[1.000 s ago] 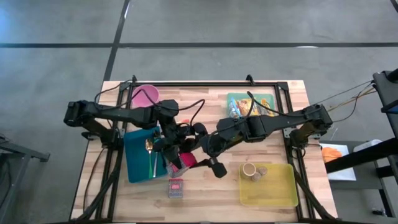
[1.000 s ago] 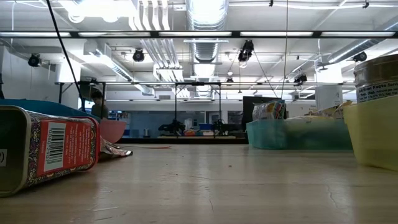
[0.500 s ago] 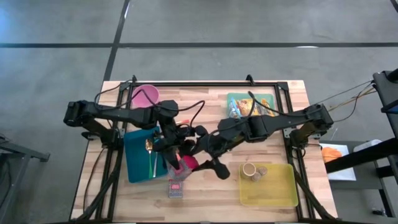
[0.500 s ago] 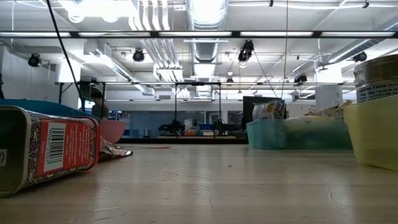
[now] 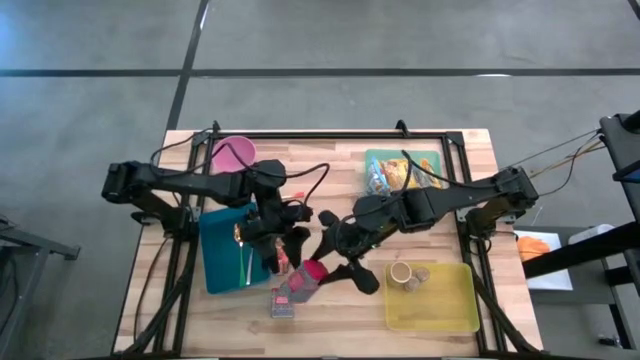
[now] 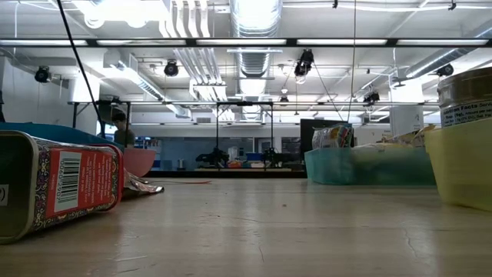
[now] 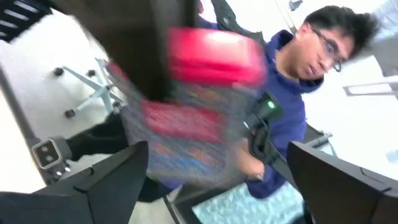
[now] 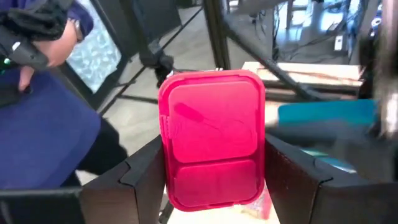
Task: Pick & Place Food Item
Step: Put the right red spice can into the yellow bin
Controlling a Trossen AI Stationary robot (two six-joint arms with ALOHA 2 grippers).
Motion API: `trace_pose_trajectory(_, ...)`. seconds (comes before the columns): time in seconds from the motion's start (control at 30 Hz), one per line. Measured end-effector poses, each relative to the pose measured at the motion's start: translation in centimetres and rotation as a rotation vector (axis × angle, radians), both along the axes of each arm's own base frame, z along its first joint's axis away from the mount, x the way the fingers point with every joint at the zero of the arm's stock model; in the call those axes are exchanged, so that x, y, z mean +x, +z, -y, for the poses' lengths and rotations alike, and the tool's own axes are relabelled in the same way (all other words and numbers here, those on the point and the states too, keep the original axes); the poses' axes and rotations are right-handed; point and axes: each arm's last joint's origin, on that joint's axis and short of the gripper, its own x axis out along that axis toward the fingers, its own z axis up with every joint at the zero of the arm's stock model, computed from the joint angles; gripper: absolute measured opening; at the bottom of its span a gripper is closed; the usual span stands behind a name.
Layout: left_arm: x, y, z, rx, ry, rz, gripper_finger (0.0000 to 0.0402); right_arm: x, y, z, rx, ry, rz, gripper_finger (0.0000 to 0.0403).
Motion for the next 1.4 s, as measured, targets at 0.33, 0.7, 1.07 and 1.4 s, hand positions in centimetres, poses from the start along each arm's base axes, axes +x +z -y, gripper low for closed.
trace_pose_trajectory(0.33,-1.1,1.2,0.1,-0.012,-0.068,0.015,0.0354,-2.1,1.9,0.2,0.016,-0.021,0.012,0.0214)
trace_pose_trajectory(0.7,-3.1,2.8,0.0,-0.012,-0.077,0.051,0.0354,-5.7,1.3,0.5,0.048,-0.219,-0.318,0.0214)
trace_pose_trajectory(1.07,-5.5,2.0,-0.9,0.125,0.239,-0.112,0.0354,-11.0,-0.3,-1.7,0.083,-0.443,-0.753,0.0214)
trace_pose_trajectory(1.4,-10.1,4.3,-1.8,0.312,0.627,-0.068,0.0354,-16.5,-0.3,-4.7,0.129,-0.655,-0.949,0.0214)
